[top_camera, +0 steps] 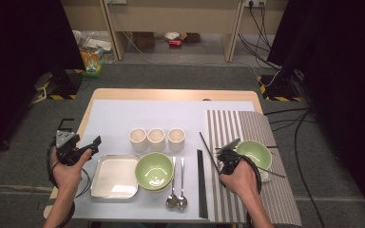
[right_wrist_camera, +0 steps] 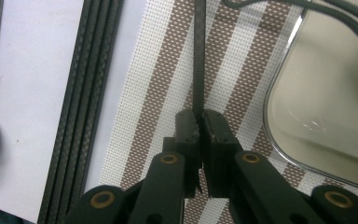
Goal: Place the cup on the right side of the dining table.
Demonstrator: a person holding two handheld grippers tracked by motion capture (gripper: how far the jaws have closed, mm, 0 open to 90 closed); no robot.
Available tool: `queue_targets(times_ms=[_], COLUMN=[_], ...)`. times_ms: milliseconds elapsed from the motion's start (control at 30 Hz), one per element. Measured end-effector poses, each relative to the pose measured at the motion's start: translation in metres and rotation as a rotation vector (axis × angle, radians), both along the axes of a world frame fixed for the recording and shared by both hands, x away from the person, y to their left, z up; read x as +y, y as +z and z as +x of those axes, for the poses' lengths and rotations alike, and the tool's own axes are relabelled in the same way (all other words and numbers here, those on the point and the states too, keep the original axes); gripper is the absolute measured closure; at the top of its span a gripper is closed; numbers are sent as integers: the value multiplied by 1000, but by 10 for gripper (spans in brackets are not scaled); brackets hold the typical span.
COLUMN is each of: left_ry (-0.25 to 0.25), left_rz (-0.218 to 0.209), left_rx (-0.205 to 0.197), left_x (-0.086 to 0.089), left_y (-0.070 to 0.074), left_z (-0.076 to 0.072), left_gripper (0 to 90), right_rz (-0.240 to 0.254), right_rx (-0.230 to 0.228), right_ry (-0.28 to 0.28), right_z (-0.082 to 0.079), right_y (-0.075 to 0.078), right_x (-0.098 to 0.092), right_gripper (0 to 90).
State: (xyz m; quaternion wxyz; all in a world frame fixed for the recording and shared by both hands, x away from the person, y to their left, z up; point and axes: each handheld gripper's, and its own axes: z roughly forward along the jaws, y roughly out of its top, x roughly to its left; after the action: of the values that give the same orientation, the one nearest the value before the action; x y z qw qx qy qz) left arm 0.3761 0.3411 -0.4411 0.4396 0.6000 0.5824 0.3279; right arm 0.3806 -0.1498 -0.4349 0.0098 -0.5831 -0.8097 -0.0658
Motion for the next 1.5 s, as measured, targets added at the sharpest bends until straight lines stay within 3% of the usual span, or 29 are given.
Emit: queue_targets(times_ms=[233,400,600,767,967,1067,1300,1500], left_ry=[-1,1,1,4,1,5,10,9], left_rz=[-1,-1,0,-1,1,0,0,1], left_rx=[0,-2,-2,-2,0,-2,-3,-2], left_x=[-1,0,0,0,0,1,2,2], left_y=[0,0,0,0,0,0,1,1], left_z=[0,0,0,0,0,1,0,0], left_gripper=[151,152,152,152,152,152,152,152], right_rz=[10,12,30,59,63,69,47,43], right_rx=[-27,-65,-84,-102,-126,-133,-147,-150], right_ry=[50,132,186,208,202,224,293,289], right_z=[-5,-7,-7,-6,-5,-4,3,5], right_y=[4,14,25,32,43,48,56,61], right_x=[0,1,-4,-9,-20,-25,-36,-43], right_gripper=[861,861,860,860,860,860,859,859])
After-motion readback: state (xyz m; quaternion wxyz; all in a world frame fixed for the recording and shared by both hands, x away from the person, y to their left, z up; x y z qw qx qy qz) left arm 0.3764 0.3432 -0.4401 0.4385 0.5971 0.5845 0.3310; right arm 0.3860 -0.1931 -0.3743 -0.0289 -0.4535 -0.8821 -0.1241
